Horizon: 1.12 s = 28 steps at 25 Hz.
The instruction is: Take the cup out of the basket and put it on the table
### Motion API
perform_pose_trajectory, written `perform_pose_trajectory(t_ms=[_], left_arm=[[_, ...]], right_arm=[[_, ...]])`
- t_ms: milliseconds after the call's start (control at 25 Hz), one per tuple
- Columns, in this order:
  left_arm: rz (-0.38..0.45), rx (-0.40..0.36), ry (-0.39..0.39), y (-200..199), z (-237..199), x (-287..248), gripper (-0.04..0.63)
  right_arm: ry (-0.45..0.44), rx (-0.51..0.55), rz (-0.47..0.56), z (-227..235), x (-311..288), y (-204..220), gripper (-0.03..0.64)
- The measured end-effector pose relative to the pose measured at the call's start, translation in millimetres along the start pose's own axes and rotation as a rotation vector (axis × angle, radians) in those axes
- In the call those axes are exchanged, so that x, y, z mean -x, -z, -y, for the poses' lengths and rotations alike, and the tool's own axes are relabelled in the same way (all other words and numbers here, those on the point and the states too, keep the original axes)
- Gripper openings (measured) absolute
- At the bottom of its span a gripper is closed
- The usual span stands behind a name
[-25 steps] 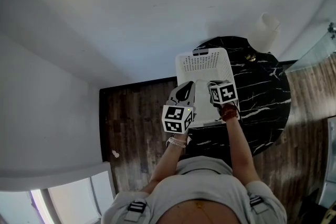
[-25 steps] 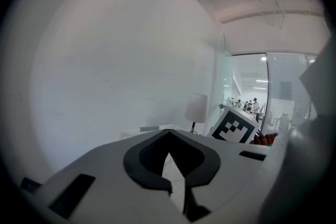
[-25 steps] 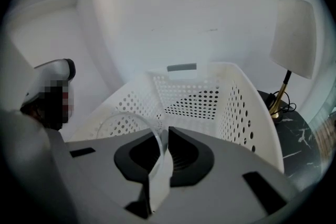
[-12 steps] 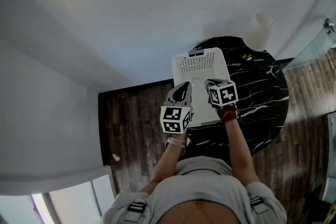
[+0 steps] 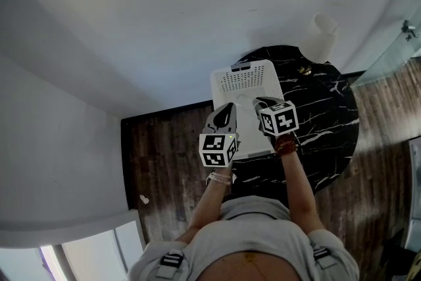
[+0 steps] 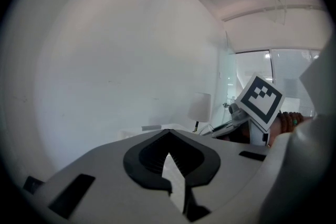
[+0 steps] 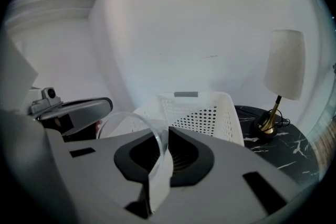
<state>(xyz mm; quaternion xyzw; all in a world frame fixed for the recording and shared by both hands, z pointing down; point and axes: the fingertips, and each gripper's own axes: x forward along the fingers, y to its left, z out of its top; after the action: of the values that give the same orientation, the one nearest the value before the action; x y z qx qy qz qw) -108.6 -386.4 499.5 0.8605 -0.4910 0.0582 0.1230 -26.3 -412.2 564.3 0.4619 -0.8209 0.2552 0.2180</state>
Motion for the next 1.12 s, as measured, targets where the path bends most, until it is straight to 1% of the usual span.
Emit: perform_pose_trajectory(t_ms=[440,720,920,1120], left_arm=[[-0.004,0.000,-0.016,-0.3,2.2,-3.3,0.006],[-0.001,0.007,-0.038,1.8,-2.5,-1.6,0.006],[-0.001,0.008,-0.045,0.5,-3.2,-1.0,0.006],[-0.005,0.009,-0.048,2.3,-2.9,-0.4,0.006]], right_arm=[[-0.014,0.028,0.075,-12.2,26.3,-21.1,0.031],[0.008,0.075,0.123,-17.7,41.9,-28.6,0.031],[0.006,0.071,0.161,-22.5,50.7,-31.1,0.031],[0.012,0.077,0.178,-24.2,56.2,-29.8,0.031]])
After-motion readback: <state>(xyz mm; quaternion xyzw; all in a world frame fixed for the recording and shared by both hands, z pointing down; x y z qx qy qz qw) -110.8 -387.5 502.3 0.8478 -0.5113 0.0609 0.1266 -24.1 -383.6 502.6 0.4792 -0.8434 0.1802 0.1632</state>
